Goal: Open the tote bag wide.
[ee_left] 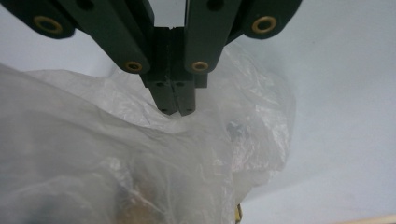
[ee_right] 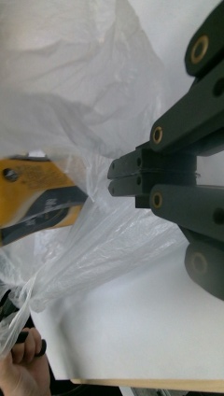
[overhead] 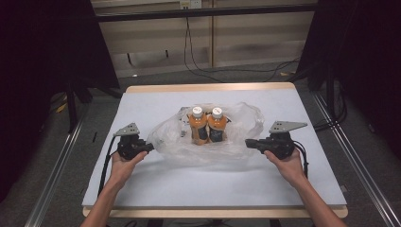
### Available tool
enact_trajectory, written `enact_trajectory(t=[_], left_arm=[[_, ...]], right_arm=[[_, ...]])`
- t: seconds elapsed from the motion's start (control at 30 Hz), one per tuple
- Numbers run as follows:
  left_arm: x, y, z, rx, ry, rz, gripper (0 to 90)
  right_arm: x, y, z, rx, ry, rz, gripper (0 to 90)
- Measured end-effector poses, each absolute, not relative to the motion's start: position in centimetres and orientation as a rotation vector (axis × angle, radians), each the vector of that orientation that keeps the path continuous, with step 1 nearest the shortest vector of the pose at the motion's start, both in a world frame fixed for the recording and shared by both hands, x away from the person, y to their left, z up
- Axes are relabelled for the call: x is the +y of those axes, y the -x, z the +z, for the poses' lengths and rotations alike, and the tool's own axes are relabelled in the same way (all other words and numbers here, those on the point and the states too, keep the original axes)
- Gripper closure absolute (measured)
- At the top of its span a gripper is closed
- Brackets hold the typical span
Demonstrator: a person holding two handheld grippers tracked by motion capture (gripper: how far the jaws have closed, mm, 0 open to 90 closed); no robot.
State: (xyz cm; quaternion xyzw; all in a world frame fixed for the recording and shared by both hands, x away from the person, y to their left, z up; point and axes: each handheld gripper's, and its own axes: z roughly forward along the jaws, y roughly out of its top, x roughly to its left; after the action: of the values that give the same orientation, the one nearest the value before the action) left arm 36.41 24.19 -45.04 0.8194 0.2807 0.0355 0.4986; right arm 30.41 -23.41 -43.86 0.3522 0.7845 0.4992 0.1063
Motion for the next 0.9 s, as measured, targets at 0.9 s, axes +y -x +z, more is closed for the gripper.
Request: enact_trajectory(t=[0.9], left_arm=[[22.3,-36.5,-48.9,0.699,-2.148,0.023,89.7]], right_arm=[[-22.3,-31.8,-48.9,2.498,-1.120,1.223,90.0]])
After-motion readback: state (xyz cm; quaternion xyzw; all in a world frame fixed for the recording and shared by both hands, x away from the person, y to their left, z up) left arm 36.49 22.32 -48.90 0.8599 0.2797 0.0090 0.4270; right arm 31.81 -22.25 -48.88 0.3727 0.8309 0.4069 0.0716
